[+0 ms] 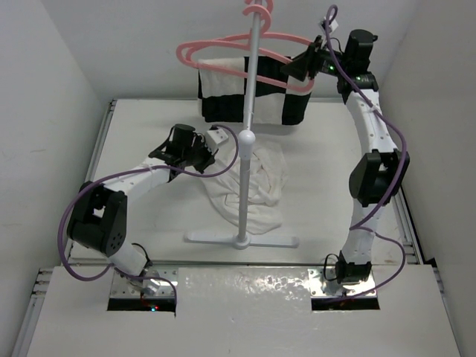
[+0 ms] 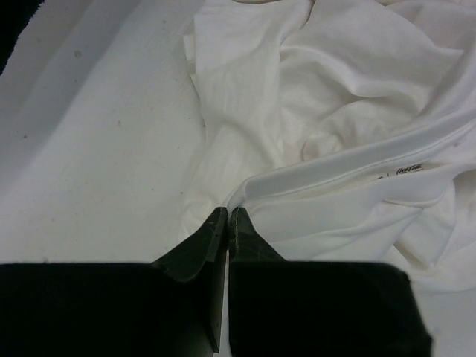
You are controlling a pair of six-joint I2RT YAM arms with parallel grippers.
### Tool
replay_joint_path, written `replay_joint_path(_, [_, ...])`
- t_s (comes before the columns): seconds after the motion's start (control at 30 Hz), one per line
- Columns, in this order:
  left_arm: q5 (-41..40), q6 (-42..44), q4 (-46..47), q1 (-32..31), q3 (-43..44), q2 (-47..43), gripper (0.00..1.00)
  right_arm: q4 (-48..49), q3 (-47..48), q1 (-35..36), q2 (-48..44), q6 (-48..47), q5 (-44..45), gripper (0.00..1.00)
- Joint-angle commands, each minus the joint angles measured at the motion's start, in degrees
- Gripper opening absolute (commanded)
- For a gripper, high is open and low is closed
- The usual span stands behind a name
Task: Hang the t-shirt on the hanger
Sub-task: Pick up the hanger from the clothesline.
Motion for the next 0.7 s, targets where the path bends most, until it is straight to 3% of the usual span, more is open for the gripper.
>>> replay_joint_path(0.0, [-0.81,1.24,2.41,0.52,-0.32,-2.24,0.0,2.03,2.5,2.03,0.53,0.59,-2.19,0.46])
replay_joint_path(0.13, [-1.07,1.42,2.76,0.52,-0.5,-2.33,0.0,-1.57,2.15,3.09,0.54,-3.09,-1.66,0.39])
replay_joint_path(0.33, [-1.42,1.68,2.76,0.52,-0.76,-2.41,0.0,-1.05,-1.1,3.53,-1.75,-4.86,-2.36,0.14])
replay_joint_path(0.37, [-1.42,1.77,2.85,0.52,-0.76,-2.41,0.0,-1.05,-1.36,3.53,-1.92,-4.86,-2.19,0.05])
replay_joint_path(0.43, [-1.51,1.77,3.03,0.52,-0.67,-2.41,0.0,-1.05,-1.71,3.44,-2.36,-5.12,-2.1,0.0])
replay_joint_path(0.67, [-1.69,1.95,3.12,0.6,-0.67,-2.5,0.0,4.29,-4.61,3.53,-5.43,-2.93,-2.71,0.0])
